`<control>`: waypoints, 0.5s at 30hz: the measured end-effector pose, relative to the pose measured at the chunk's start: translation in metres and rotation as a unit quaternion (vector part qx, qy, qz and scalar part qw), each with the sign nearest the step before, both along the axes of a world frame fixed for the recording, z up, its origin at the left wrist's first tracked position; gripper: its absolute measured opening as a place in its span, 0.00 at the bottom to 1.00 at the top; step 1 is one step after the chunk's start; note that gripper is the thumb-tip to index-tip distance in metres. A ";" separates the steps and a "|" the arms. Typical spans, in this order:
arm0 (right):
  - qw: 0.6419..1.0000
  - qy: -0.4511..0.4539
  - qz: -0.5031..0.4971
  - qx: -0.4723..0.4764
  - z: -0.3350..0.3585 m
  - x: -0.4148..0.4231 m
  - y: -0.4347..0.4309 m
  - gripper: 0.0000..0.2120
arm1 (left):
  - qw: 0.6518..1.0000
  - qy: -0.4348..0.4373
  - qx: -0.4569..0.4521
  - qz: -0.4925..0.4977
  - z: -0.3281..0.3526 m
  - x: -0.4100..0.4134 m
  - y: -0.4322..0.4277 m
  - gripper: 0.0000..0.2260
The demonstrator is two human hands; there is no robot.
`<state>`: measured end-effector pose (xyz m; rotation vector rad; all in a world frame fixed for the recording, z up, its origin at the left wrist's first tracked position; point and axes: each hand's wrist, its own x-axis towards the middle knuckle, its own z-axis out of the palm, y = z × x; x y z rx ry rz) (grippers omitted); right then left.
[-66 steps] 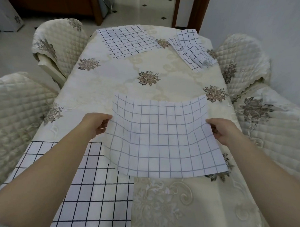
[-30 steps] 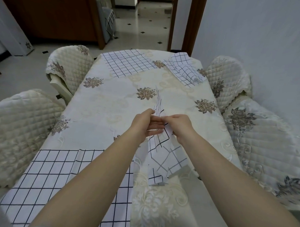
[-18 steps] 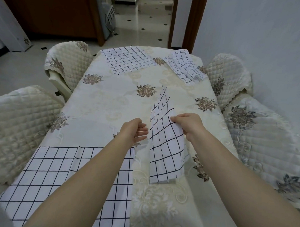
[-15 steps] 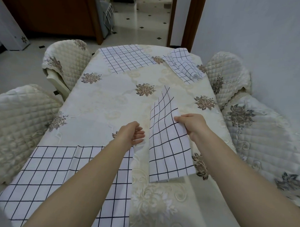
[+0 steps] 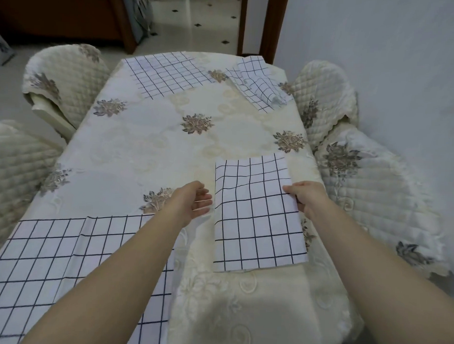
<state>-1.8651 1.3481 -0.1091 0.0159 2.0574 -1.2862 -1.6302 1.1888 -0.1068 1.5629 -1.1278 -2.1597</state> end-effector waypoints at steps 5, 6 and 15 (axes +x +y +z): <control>0.999 -0.037 0.013 0.005 -0.015 -0.023 0.022 0.13 | 0.999 -0.012 -0.001 0.033 -0.008 -0.018 0.024 0.09; 0.999 -0.040 0.016 0.007 -0.018 -0.028 0.027 0.12 | 0.999 -0.016 -0.002 0.038 -0.010 -0.022 0.028 0.09; 0.993 -0.108 0.035 0.010 -0.029 -0.047 0.055 0.12 | 0.996 -0.071 -0.032 0.046 -0.029 -0.040 0.057 0.07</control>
